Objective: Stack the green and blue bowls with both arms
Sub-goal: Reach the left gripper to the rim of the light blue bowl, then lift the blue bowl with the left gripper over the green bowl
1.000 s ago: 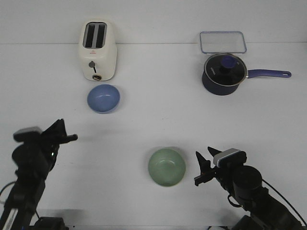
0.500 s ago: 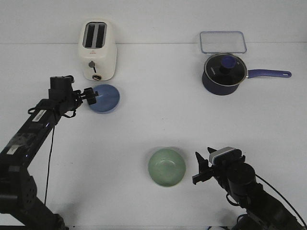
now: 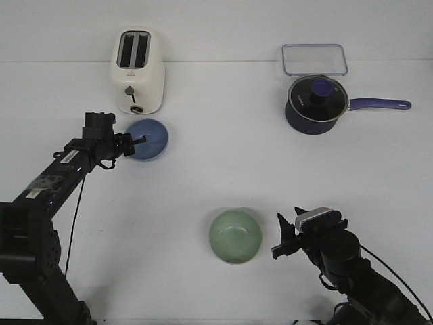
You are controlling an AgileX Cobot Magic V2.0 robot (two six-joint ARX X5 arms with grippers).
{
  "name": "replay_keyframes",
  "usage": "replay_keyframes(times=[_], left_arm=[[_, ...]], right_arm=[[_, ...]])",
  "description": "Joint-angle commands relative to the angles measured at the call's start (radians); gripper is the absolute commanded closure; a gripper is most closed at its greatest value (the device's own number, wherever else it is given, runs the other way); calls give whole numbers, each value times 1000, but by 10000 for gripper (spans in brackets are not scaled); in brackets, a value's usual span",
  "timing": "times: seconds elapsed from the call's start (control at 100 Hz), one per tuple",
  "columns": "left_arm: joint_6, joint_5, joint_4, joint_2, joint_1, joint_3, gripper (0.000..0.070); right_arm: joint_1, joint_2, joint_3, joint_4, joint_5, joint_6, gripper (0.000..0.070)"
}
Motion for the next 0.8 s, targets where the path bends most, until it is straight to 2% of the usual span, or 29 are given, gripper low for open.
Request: replay_keyframes(times=[0.0, 0.2, 0.35, 0.46, 0.61, 0.79], left_arm=[[16, 10, 0, 13, -5, 24, 690], [45, 48, -50, -101, -35, 24, 690], [60, 95, -142, -251, -110, 21, 690], [65, 104, -201, -344, -223, -14, 691], [34, 106, -193, -430, -439, -113, 691], [-29, 32, -112, -410, -666, -193, 691]], right_arm=[[9, 7, 5, 12, 5, -7, 393], [9, 3, 5, 12, 5, -7, 393], [9, -9, 5, 11, 5, -7, 393], [9, -9, 5, 12, 5, -7, 393], [9, -9, 5, 12, 5, -7, 393], [9, -9, 5, 12, 4, -7, 393]])
